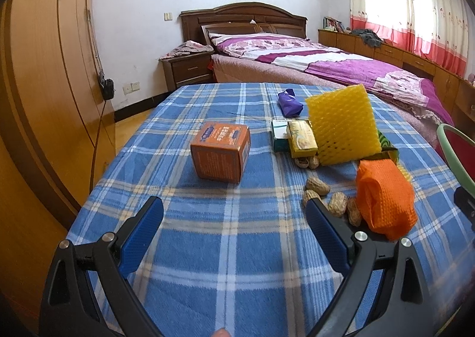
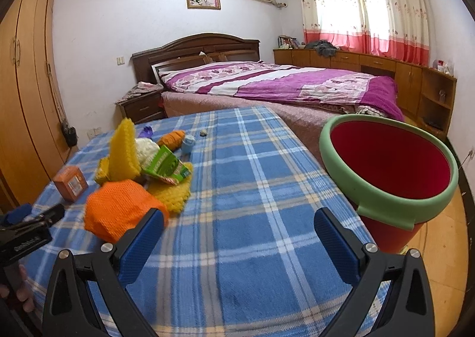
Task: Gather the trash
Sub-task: 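Grasp the brown box with the left tool while the right tool grasps the yellow foam net, then carry both items over the red bucket and open both tools to drop them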
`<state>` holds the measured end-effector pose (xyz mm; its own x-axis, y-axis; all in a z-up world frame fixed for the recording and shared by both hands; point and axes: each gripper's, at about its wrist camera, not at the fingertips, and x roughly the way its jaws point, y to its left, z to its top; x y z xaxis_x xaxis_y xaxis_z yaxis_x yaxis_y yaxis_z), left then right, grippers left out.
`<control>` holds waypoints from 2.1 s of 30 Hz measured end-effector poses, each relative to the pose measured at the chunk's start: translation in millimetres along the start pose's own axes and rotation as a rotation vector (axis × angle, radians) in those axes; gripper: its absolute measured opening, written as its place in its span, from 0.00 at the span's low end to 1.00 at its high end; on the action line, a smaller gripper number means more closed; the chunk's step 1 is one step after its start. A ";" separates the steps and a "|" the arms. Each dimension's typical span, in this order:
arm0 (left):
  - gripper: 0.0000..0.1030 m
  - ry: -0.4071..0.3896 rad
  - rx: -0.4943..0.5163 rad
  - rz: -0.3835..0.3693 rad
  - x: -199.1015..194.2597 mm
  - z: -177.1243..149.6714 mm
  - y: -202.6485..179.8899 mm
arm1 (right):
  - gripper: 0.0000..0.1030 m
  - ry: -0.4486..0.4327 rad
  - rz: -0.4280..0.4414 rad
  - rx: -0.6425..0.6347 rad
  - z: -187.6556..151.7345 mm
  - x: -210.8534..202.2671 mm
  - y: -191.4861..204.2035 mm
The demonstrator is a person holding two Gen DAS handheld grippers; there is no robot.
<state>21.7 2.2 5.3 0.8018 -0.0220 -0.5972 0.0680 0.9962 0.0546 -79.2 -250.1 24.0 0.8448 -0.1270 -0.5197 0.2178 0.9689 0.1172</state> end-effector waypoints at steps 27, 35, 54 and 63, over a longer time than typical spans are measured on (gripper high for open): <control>0.54 0.190 -0.131 -0.184 77.3 44.1 41.1 | 0.98 0.188 0.172 -0.090 71.8 48.9 71.5; 0.54 0.189 -0.119 -0.243 75.1 44.2 41.4 | 0.50 0.294 0.244 -0.111 74.9 90.3 99.3; 0.53 0.097 -0.125 -0.272 17.3 56.1 33.2 | 0.13 0.172 0.341 -0.050 88.5 35.6 90.8; 0.53 0.041 -0.071 -0.312 -26.8 71.9 2.7 | 0.13 0.073 0.303 0.030 96.8 -15.6 42.7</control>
<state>43.0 -0.6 79.0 0.7241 -0.3250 -0.6083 0.2637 0.9455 -0.1912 -35.8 -227.2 119.1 0.8365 0.1830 -0.5165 -0.0234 0.9536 0.3001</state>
